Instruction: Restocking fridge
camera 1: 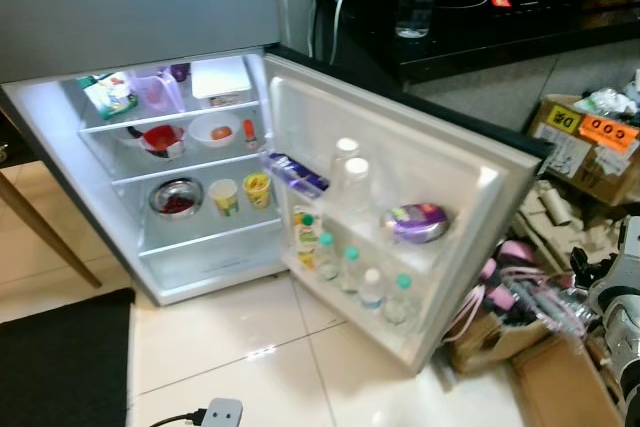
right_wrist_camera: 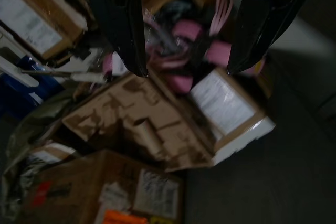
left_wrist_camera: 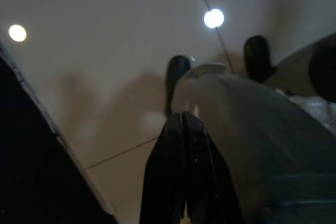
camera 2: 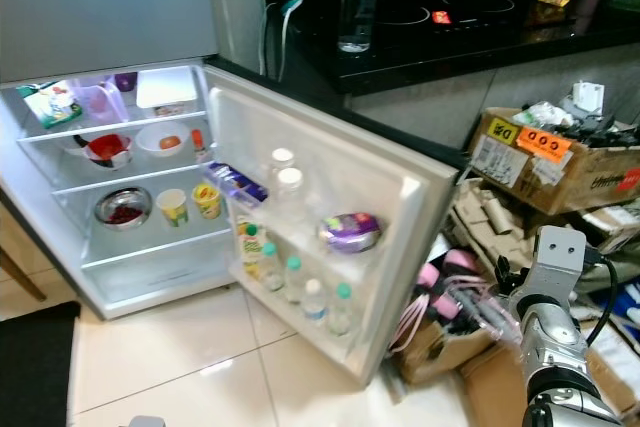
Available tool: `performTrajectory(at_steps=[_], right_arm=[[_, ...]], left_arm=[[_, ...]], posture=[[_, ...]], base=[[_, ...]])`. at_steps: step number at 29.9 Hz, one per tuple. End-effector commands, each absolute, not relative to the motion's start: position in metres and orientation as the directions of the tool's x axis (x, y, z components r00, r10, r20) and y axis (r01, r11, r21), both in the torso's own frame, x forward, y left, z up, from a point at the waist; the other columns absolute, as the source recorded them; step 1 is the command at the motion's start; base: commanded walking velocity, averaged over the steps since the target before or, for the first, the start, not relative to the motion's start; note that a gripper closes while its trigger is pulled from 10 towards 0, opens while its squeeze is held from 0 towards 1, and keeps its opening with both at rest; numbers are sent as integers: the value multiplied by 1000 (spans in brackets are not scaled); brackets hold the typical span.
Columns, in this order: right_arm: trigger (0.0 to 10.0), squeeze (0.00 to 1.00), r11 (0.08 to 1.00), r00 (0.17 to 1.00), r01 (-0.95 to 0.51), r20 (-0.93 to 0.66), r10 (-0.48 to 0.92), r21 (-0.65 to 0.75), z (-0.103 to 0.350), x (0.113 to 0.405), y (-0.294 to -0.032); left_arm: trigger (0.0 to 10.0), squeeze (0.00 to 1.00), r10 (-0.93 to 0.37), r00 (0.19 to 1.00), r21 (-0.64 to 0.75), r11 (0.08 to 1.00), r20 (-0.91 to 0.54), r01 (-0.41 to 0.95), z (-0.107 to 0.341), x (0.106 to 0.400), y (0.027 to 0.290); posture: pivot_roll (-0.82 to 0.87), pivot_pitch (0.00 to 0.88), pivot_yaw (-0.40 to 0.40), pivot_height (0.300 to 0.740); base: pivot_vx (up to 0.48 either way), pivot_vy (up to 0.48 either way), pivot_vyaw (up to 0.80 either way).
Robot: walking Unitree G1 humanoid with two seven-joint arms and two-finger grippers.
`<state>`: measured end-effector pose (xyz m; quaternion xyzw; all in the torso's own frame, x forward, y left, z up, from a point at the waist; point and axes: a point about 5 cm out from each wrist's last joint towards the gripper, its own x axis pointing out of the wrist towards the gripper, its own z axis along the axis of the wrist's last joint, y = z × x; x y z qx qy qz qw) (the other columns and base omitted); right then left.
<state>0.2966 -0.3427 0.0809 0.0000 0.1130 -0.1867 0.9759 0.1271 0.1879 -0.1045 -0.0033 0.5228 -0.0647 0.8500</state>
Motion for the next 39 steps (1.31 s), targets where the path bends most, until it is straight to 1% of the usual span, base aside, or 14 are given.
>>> performTrajectory(at_steps=[1, 4, 8, 16, 17, 19, 21, 22, 24, 25, 31, 34, 36, 39], right_arm=[[10000, 0, 937, 915, 345, -207, -347, -47, 85, 301, -341], [10000, 0, 933, 910, 357, -207, -359, -46, 86, 300, -343], [10000, 0, 919, 895, 393, -213, -392, -40, 85, 297, -348], [10000, 0, 934, 915, 357, -200, -351, -6, 88, 301, -344], [10000, 0, 958, 944, 284, -185, -272, 40, 89, 305, -336], [10000, 0, 958, 944, 284, -185, -272, 40, 89, 305, -336], [10000, 0, 991, 982, 109, -163, -95, 77, 89, 313, -317], [10000, 0, 991, 982, 109, -163, -95, 77, 89, 313, -317], [10000, 0, 992, 988, -67, -134, 80, 104, 90, 318, -299], [10000, 0, 986, 983, -123, -123, 137, 109, 91, 319, -293], [10000, 0, 967, 963, -232, -118, 243, 106, 92, 322, -281], [10000, 0, 939, 935, -323, -112, 336, 115, 92, 324, -271], [10000, 0, 895, 892, -428, -99, 441, 128, 93, 324, -260], [10000, 0, 862, 861, -488, -88, 502, 137, 94, 323, -254]], left_arm=[[10000, 0, -117, 423, -89, 992, -899, 84, -107, 118, 188], [10000, 0, -120, 423, -94, 992, -898, 82, -107, 118, 187], [10000, 0, -122, 422, -96, 992, -898, 81, -108, 118, 186], [10000, 0, -123, 423, -98, 992, -898, 80, -107, 119, 185], [10000, 0, -124, 423, -99, 992, -898, 81, -108, 119, 185], [10000, 0, -124, 423, -99, 992, -898, 81, -108, 119, 185], [10000, 0, -126, 422, -101, 992, -898, 81, -108, 119, 185], [10000, 0, -126, 422, -101, 992, -898, 81, -108, 119, 185], [10000, 0, -128, 422, -103, 991, -897, 82, -108, 119, 185], [10000, 0, -129, 422, -104, 991, -897, 82, -108, 119, 184], [10000, 0, -131, 423, -105, 991, -897, 83, -108, 118, 184], [10000, 0, -132, 424, -107, 991, -896, 82, -108, 118, 183], [10000, 0, -133, 423, -109, 991, -896, 80, -108, 118, 183], [10000, 0, -133, 422, -109, 991, -897, 81, -108, 118, 183]], posture=[[-90, 0, -5, 740], [-90, 0, -5, 740], [-90, 0, -5, 740], [-98, 0, -7, 740], [-98, 0, -7, 740], [-98, 0, -7, 740], [-100, 0, -6, 740], [-100, 0, -6, 740], [-100, 0, -6, 740], [-100, 0, -6, 740], [-103, 0, -6, 740], [-103, 0, -10, 740], [-103, 0, -10, 740], [-103, 0, -10, 740]], base=[[0, 0, 781], [0, 0, 779], [0, 0, 0], [0, 0, 0], [0, 0, 0], [0, 0, 0], [0, 0, 0], [0, 0, 0], [0, 0, 0], [0, 0, 0], [0, 0, 0], [0, 0, 0], [0, 0, 0], [0, 0, 0]])
